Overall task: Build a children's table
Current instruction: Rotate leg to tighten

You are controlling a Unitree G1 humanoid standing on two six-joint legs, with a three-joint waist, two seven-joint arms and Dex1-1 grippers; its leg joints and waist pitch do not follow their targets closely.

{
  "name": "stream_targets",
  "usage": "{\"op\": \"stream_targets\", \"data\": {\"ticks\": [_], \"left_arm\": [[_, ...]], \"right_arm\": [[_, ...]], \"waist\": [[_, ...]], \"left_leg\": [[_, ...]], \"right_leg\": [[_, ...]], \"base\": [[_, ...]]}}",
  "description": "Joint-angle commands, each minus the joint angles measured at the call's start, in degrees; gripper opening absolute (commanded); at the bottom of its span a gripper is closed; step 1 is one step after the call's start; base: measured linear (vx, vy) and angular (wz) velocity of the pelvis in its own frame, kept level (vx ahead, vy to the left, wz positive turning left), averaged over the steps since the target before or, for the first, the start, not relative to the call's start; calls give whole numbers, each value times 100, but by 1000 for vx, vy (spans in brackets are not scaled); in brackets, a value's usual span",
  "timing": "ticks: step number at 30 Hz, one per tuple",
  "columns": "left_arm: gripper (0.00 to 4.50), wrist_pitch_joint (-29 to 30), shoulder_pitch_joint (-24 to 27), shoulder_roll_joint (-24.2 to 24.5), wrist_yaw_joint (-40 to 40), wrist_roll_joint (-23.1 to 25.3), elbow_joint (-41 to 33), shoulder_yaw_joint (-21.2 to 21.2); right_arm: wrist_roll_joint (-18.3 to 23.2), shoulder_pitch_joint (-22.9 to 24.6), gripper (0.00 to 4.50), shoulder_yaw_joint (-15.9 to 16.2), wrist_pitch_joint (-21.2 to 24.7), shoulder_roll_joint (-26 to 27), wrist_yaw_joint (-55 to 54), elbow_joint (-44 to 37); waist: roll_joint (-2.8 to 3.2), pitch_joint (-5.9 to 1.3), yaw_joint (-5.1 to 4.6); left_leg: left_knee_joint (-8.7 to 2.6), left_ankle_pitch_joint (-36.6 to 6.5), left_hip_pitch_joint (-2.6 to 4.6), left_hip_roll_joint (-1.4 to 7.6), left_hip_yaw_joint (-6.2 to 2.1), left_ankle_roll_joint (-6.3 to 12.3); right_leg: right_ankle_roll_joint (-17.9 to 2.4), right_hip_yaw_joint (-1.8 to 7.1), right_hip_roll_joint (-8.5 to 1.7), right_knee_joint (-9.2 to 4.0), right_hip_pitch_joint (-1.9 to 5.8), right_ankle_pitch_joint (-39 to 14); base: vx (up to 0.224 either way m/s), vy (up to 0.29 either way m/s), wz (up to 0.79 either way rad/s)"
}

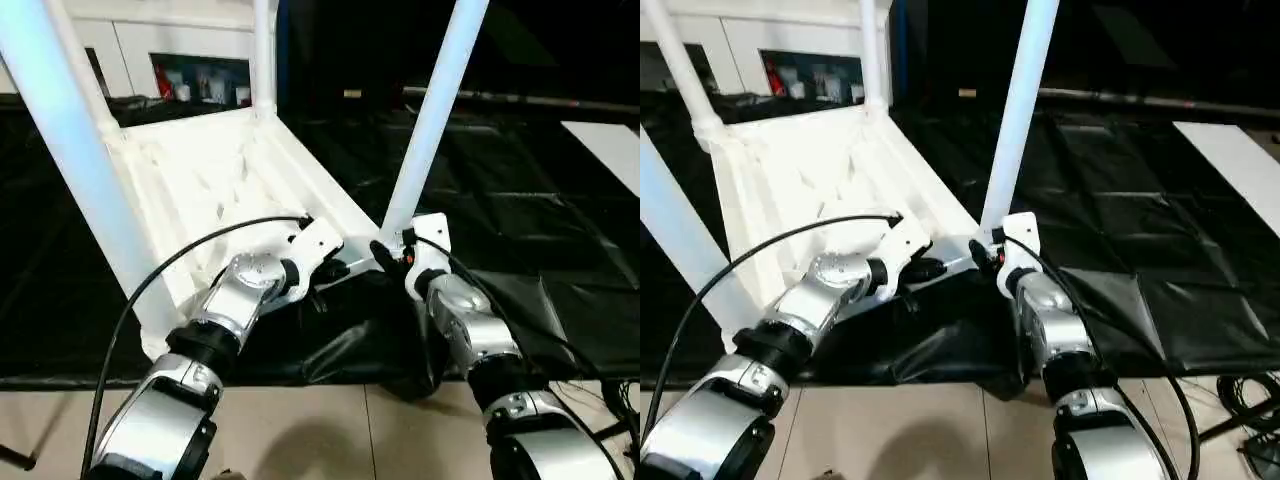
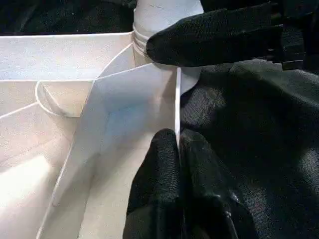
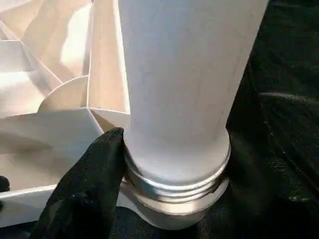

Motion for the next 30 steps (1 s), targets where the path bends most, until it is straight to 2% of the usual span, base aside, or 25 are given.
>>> {"op": "stream_targets", "data": {"ticks": [1, 4, 5, 6, 8, 9, 10, 11, 13, 15, 17, 21, 26, 29, 30], "left_arm": [[0, 95, 118, -70, -98, 128, 175, -288], [0, 225, 162, 127, -308, 127, 101, -288], [0, 270, 176, 276, -473, 118, 59, -280], [0, 270, 176, 276, -473, 118, 59, -280], [0, 315, 185, 430, -679, 114, 16, -293], [0, 335, 190, 535, -839, 112, -12, -309], [0, 355, 192, 633, -999, 110, -34, -323], [0, 359, 189, 708, -1125, 109, -51, -341], [0, 392, 185, 982, -1606, 83, -143, -414], [0, 359, 205, 1170, -1999, 29, -263, -478], [0, 381, 264, 1383, -2522, -103, -504, -529], [0, 505, 344, 1540, -2855, -156, -760, -582], [0, 560, 399, 1565, -2865, -183, -870, -607], [0, 586, 423, 1561, -2884, -175, -914, -600], [0, 594, 435, 1560, -2882, -173, -931, -598]], "right_arm": [[64, -35, 342, 167, -27, 235, 402, 105], [178, -37, 351, 192, -108, 86, 738, -80], [205, -2, 377, 280, -21, -100, 1104, -307], [205, -2, 384, 280, -21, -100, 1104, -307], [202, 83, 391, 420, 73, -332, 1546, -587], [208, 156, 391, 522, 134, -503, 1876, -777], [217, 228, 391, 593, 193, -660, 2206, -944], [218, 286, 391, 651, 219, -791, 2425, -1061], [240, 478, 391, 811, 310, -1230, 3160, -1427], [275, 563, 391, 863, 340, -1464, 3536, -1576], [327, 600, 391, 905, 366, -1649, 3915, -1639], [389, 613, 391, 982, 436, -1710, 4143, -1794], [339, 571, 391, 1104, 548, -1596, 4254, -1815], [318, 524, 391, 1123, 543, -1534, 4271, -1717], [287, 507, 375, 1140, 522, -1514, 4244, -1672]], "waist": [[-4, -281, 10], [-6, -286, 8], [0, -276, 1], [-4, -282, -4], [8, -291, -9], [33, -302, 7], [13, -301, 9], [16, -306, 7], [13, -306, 22], [9, -302, 20], [26, -288, 2], [39, -290, 18], [27, -301, 41], [18, -299, 36], [20, -301, 34]], "left_leg": [[-407, -1241, 12, 160, -102, 65], [-409, -1269, 16, 169, -103, 98], [-415, -1216, -5, 162, -107, 105], [-409, -1204, -7, 164, -101, 120], [-402, -1048, -14, 166, -99, 143], [-382, -949, -11, 159, -93, 164], [-382, -920, -6, 161, -90, 195], [-366, -828, -20, 155, -83, 269], [-358, -771, -17, 155, -85, 345], [-358, -809, -13, 160, -82, 411], [-370, -952, 11, 176, -78, 343], [-382, -1011, 36, 193, -74, 227], [-377, -834, 23, 187, -72, 245], [-375, -850, 15, 180, -71, 237], [-375, -849, 20, 180, -71, 231]], "right_leg": [[-962, 256, -458, -532, 168, -1239], [-992, 253, -460, -524, 164, -1220], [-1003, 248, -449, -521, 182, -1151], [-1016, 251, -450, -515, 187, -1112], [-1074, 256, -443, -487, 197, -840], [-1105, 257, -440, -464, 210, -625], [-1121, 255, -432, -470, 219, -521], [-1201, 255, -425, -435, 232, -234], [-1224, 251, -417, -428, 253, -71], [-1265, 250, -422, -428, 251, -82], [-1345, 250, -433, -454, 218, -373], [-1419, 255, -424, -445, 206, -440], [-1441, 248, -428, -409, 222, -159], [-1430, 250, -439, -418, 226, -225], [-1416, 250, -437, -422, 226, -255]], "base": [[0, 0, 0], [0, 0, 0], [0, 0, 0], [0, 0, 0], [0, 0, 0], [0, 0, 0], [0, 0, 0], [0, 0, 0], [0, 0, 0], [0, 0, 0], [0, 0, 0], [0, 0, 0], [0, 0, 0], [0, 0, 0], [0, 0, 0]]}}
